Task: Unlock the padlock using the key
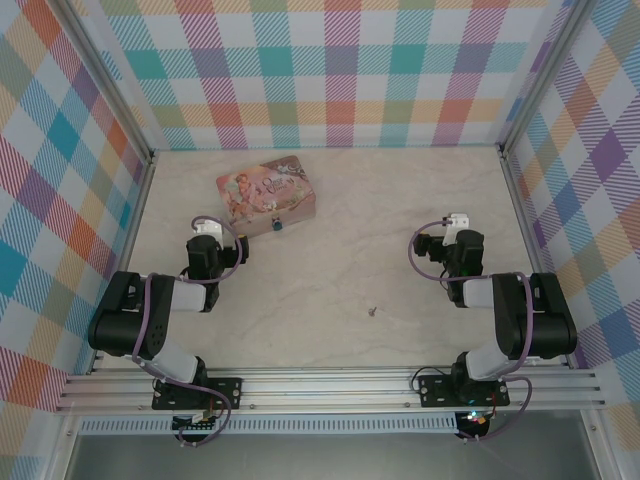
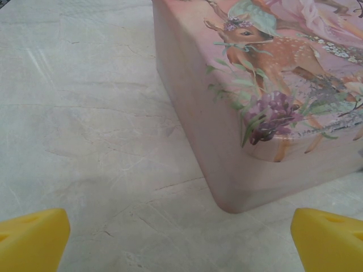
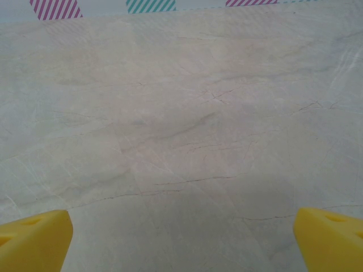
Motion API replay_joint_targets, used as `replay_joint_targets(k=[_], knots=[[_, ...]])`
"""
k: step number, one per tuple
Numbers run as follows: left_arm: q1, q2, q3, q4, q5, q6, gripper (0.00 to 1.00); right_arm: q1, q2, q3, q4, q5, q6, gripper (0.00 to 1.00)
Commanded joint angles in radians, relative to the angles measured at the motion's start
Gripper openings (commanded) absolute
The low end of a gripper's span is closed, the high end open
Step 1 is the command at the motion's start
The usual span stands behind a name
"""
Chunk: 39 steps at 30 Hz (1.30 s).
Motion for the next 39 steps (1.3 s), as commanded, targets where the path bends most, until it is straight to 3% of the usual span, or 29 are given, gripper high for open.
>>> replay_joint_targets(k=[1, 3, 8, 12, 15, 18, 23, 29, 32, 39], knots=[[0.017, -0.011, 0.011, 0.025, 0.011, -0.012, 1.00, -0.006, 0.011, 0.021, 0.037, -0.018, 0.004, 1.00], [0.015, -0.075, 0.004, -0.010, 0.015, -0.009, 1.00, -0.006, 0.000, 0.022, 0.028, -0.006, 0.009, 1.00], [0.016, -0.330, 0.024, -0.246, -0.029, -0.047, 1.00, -0.005, -0.168, 0.090, -0.269, 0.028, 0.043, 1.00], [0.016, -0.474, 0.074, -0.471, -0.028, -0.236, 1.00, -0.005, -0.322, 0.160, -0.568, -0.029, 0.155, 1.00], [0.014, -0.528, 0.102, -0.587, 0.059, -0.407, 1.00, 0.001, -0.417, 0.220, -0.801, -0.089, 0.307, 1.00], [-0.032, -0.555, 0.108, -0.660, 0.125, -0.502, 1.00, 0.044, -0.498, 0.234, -0.947, -0.158, 0.448, 0.96], [-0.182, -0.551, 0.091, -0.673, 0.150, -0.597, 1.00, 0.216, -0.571, 0.230, -1.165, -0.138, 0.603, 0.86], [-0.348, -0.495, 0.079, -0.583, 0.126, -0.651, 1.00, 0.475, -0.508, 0.256, -1.306, -0.045, 0.758, 0.73], [-0.370, -0.461, 0.088, -0.552, 0.123, -0.652, 1.00, 0.570, -0.414, 0.288, -1.335, 0.025, 0.801, 0.69], [-0.377, -0.452, 0.087, -0.535, 0.103, -0.636, 1.00, 0.676, -0.143, 0.418, -1.333, 0.058, 0.835, 0.59]])
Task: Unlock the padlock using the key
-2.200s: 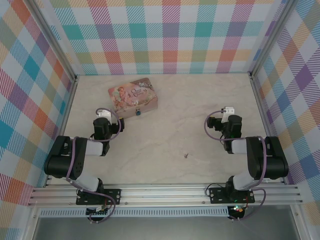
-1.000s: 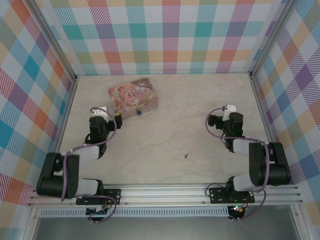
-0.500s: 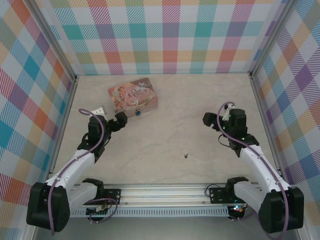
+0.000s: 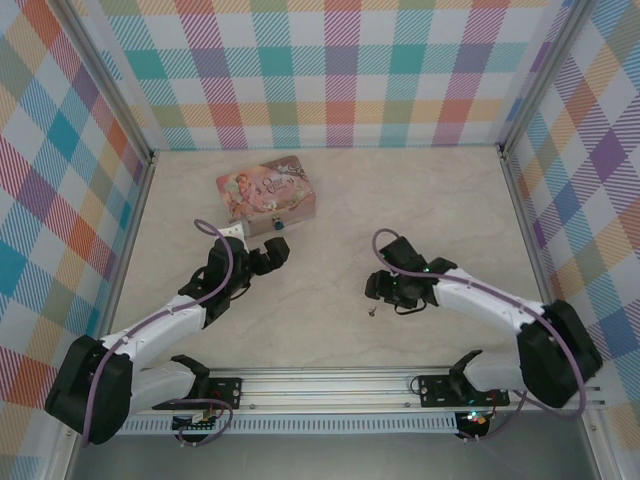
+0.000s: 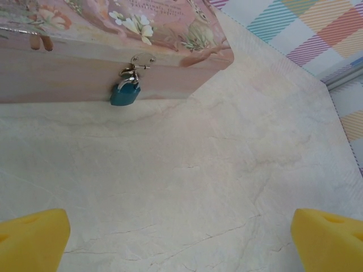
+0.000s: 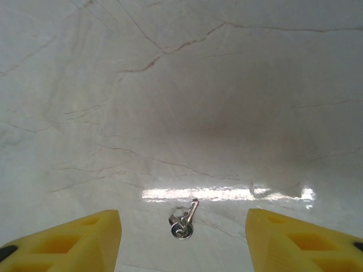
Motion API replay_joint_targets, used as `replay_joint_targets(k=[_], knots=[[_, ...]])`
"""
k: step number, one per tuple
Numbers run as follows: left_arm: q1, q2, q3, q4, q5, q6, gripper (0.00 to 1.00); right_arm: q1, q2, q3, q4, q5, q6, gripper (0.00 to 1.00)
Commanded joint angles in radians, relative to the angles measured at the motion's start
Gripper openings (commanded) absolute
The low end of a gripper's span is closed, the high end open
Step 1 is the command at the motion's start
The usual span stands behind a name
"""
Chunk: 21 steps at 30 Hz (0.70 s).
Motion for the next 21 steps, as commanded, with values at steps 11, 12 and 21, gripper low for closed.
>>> replay_joint_targets(k=[11, 12, 21], knots=[[-0.011, -0.053, -0.024, 0.038, -0.034, -0.003, 1.00, 0.103, 0.216, 0.131, -0.120, 0.080, 0.089, 0.52], [-0.011, -0.052, -0.023, 0.038, -0.033, -0.002, 1.00, 0.109, 0.223, 0.132, -0.126, 0.081, 0.090, 0.51], [-0.011, -0.049, -0.016, 0.039, -0.030, -0.010, 1.00, 0.135, 0.243, 0.123, -0.150, 0.068, 0.095, 0.47]])
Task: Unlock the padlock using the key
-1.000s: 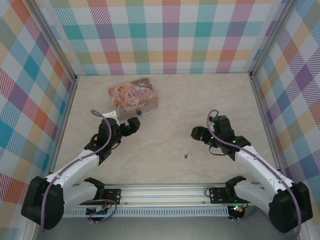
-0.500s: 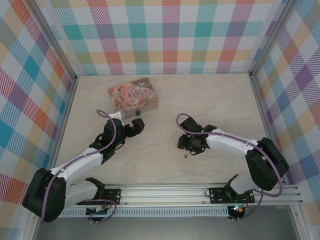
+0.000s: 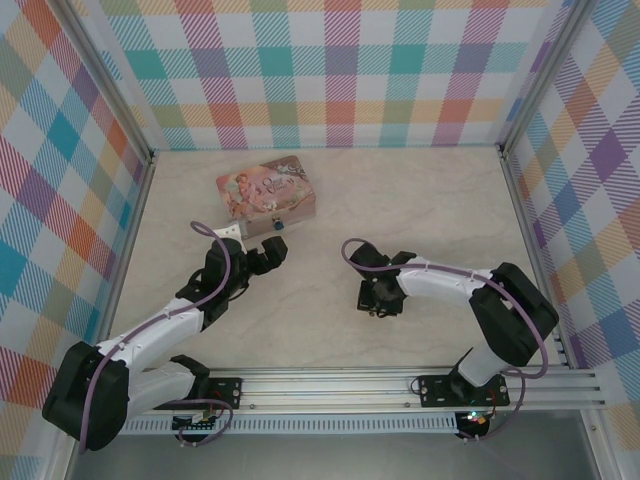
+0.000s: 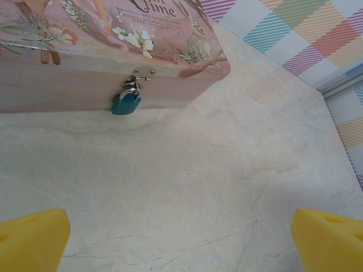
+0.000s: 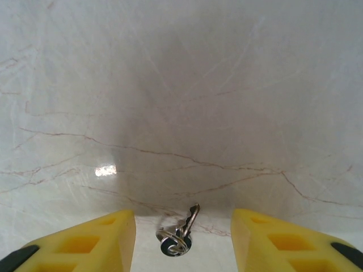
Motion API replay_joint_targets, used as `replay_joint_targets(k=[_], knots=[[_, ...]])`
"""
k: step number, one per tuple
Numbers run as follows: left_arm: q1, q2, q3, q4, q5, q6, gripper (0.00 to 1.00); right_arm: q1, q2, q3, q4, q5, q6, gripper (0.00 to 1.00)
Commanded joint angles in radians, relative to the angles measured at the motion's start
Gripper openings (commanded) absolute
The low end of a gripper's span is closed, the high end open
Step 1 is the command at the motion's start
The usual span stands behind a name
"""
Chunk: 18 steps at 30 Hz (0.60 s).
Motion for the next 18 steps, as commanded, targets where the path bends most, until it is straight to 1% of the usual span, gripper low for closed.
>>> replay_joint_targets(k=[1, 18], knots=[[-0.011, -0.014, -0.003, 0.035, -0.011, -0.011, 1.00, 0.017, 0.010, 0.011, -0.041, 0.000, 0.020, 0.46], [-0.011, -0.008, -0.003, 0.036, -0.011, -0.016, 1.00, 0.031, 0.003, -0.022, -0.066, 0.005, 0.044, 0.32]])
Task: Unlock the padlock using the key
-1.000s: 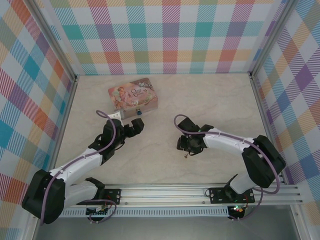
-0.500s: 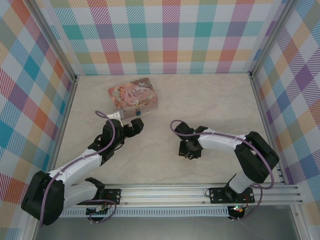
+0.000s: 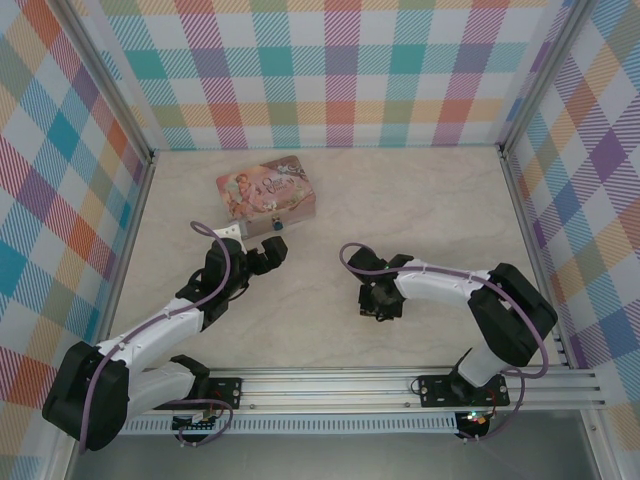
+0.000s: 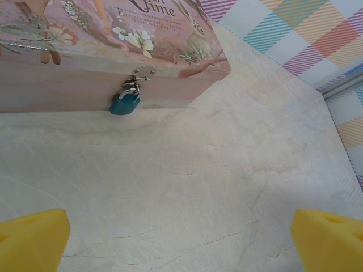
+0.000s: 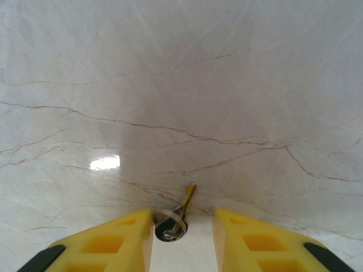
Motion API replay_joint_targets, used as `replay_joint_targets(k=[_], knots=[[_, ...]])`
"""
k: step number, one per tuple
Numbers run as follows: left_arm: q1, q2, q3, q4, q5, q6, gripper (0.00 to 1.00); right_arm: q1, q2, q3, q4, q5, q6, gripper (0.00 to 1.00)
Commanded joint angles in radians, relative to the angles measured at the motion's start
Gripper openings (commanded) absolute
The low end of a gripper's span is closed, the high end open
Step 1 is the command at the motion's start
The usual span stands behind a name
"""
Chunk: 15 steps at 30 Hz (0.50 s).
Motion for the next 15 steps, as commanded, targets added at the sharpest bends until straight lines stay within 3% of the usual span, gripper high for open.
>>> replay_joint_targets(k=[1, 15], knots=[[-0.011, -0.008, -0.002, 0.036, -0.010, -0.016, 1.00, 0.006, -0.001, -0.014, -0.049, 0.012, 0.020, 0.32], [-0.011, 0.010, 0.006, 0.043, -0.004, -0.019, 1.00, -0.001, -0.090, -0.044, -0.143, 0.068, -0.002, 0.32]])
